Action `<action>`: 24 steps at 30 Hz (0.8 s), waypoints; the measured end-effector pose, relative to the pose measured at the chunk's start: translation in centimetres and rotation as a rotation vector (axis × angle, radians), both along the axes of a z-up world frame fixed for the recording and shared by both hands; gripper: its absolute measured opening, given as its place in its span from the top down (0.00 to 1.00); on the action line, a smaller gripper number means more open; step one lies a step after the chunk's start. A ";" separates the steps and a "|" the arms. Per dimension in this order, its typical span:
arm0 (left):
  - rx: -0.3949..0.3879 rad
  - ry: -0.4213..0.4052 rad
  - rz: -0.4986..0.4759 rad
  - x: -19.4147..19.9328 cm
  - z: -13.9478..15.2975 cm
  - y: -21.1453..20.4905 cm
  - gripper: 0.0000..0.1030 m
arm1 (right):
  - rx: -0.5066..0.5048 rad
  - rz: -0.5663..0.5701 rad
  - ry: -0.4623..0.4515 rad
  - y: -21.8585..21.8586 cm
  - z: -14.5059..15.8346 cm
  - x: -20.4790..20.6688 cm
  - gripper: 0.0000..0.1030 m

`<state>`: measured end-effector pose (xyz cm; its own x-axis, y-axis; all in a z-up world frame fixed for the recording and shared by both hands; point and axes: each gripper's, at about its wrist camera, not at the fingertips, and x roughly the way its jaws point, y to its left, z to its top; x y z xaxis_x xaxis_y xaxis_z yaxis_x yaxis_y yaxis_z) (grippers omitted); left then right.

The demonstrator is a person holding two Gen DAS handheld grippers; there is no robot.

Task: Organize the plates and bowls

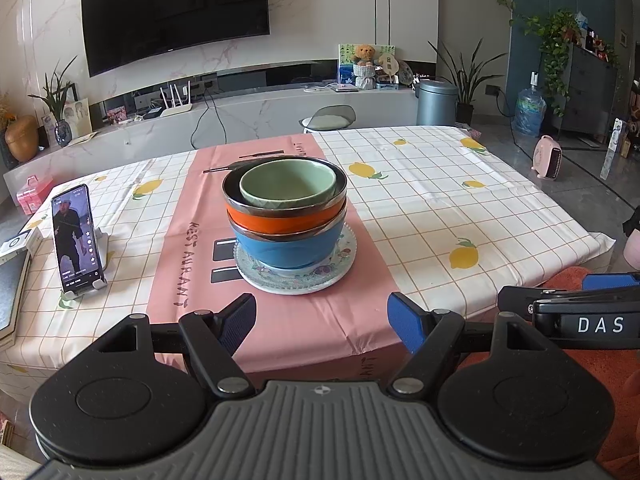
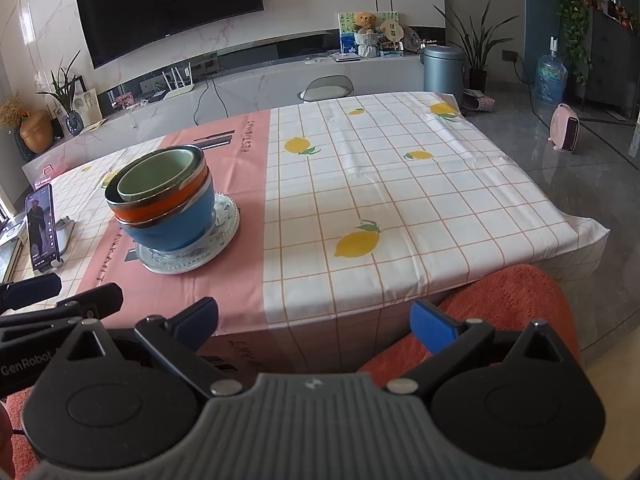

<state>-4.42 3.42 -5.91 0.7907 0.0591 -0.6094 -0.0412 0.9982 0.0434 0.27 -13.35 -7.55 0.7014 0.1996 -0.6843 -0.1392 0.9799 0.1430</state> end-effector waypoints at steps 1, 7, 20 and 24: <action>-0.001 0.001 -0.001 0.0 0.0 0.0 0.15 | 0.000 0.000 -0.001 0.0 0.0 0.0 0.03; -0.002 0.001 -0.003 -0.1 0.0 0.0 0.15 | 0.000 0.000 -0.001 0.0 0.0 0.0 0.03; -0.002 -0.001 -0.016 -0.1 0.0 -0.1 0.15 | 0.000 0.000 -0.002 0.0 0.0 -0.2 0.03; -0.009 0.003 -0.019 -0.2 0.1 -0.1 0.15 | 0.002 -0.002 0.001 0.0 0.1 -0.2 0.03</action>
<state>-4.60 3.35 -5.79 0.7900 0.0385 -0.6118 -0.0218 0.9992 0.0347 0.02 -13.39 -7.43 0.7008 0.1994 -0.6850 -0.1371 0.9799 0.1450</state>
